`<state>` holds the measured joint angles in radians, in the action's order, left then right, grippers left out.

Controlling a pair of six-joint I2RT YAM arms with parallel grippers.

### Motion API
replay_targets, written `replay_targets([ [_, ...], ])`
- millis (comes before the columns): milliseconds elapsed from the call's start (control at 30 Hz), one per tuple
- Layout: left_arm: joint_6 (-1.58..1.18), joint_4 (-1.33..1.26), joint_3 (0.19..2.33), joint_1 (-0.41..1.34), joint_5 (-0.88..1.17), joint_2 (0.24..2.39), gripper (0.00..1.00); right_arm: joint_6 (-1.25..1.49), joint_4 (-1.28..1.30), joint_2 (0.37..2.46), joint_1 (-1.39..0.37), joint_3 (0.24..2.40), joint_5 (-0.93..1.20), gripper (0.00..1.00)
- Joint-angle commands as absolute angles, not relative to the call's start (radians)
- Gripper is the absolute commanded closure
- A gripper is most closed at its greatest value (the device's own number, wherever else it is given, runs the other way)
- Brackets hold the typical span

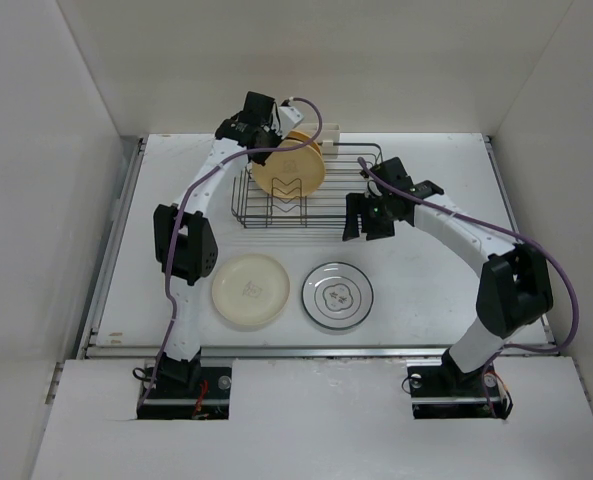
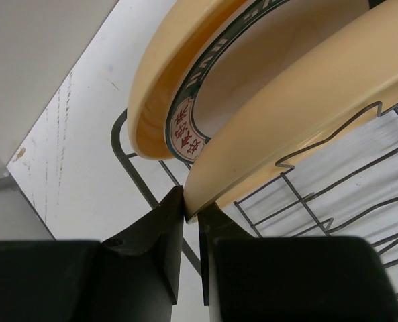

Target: Unload the plates from the dish rack

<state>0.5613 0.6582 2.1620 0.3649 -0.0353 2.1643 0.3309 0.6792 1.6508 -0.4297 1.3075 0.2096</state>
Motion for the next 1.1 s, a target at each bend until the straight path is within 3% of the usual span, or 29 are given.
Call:
replay_targets([
  [0, 0.531, 0.64, 2.203, 0.371, -0.04, 2.097, 1.0, 0.318, 0.684, 1.611, -0.425, 1.296, 0.215, 0.27],
  [733, 0.462, 0.595, 2.229, 0.371, -0.133, 1.967, 1.0, 0.318, 0.647, 1.58, -0.425, 1.256, 0.186, 0.27],
  [1067, 0.551, 0.359, 2.03, 0.402, -0.348, 1.967, 1.0, 0.327, 0.618, 1.58, -0.425, 1.247, 0.198, 0.27],
])
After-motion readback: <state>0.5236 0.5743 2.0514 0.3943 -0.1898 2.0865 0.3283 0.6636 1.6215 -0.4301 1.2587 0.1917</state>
